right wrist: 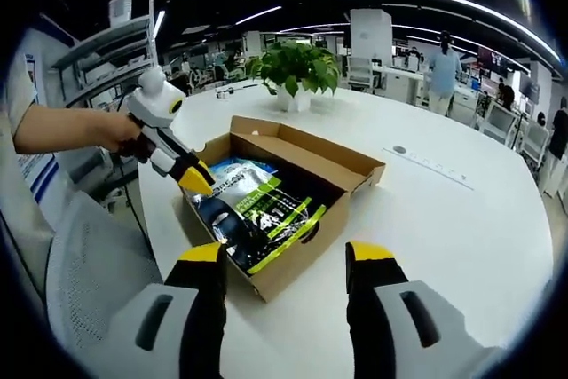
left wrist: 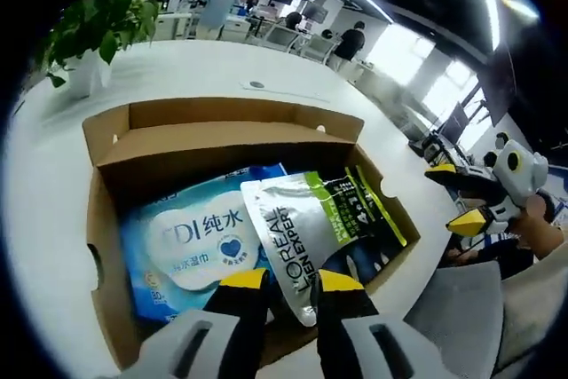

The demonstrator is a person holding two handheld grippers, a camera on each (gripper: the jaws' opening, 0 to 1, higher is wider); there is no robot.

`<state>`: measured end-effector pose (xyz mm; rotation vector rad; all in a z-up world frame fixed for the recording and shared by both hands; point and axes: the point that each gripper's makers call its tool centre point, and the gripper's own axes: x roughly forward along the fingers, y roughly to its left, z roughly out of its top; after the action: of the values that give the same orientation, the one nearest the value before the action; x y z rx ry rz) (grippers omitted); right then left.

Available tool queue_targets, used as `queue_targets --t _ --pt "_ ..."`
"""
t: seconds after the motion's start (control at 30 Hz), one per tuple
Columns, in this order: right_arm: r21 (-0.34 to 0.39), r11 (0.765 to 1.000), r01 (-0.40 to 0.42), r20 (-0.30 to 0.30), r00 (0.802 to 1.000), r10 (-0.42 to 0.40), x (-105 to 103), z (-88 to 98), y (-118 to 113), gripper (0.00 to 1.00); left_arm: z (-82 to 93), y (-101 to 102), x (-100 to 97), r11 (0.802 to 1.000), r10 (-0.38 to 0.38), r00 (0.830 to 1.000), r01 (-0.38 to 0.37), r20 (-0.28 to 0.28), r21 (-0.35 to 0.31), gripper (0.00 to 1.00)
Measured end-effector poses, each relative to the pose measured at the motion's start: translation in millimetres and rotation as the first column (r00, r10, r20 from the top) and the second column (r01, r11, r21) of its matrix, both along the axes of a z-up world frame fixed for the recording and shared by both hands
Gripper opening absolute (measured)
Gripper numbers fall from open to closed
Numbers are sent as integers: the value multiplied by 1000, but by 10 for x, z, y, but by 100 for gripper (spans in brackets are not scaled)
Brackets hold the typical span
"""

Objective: Operate the shoe box by opening the lid, removing the specified soft item, and placing it in the target area until the item is outside and the box remains undamaged.

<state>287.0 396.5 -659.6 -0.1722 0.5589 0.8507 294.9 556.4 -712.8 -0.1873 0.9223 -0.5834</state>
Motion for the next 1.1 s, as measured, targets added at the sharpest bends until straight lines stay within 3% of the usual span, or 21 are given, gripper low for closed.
queue_targets --t 0.13,0.23,0.43,0.67,1.1 --pt "9 1000 -3 -6 1000 3 -24 -6 30 50 11 -50 13 1000 -3 1000 4 9 -27 18" --pt "11 1000 -9 -10 1000 9 -47 -14 61 50 -21 -28 24 1000 -25 999 24 28 15 12" --pt "11 1000 -23 -19 1000 23 -78 -38 127 48 38 -23 42 1000 -11 999 12 31 -17 2" --pt "15 999 -34 -27 999 35 -73 -61 190 46 120 -2 54 999 17 999 -16 31 -42 0" --pt "4 996 -84 -45 995 84 6 -161 420 41 147 279 26 999 39 998 -39 48 -1 0"
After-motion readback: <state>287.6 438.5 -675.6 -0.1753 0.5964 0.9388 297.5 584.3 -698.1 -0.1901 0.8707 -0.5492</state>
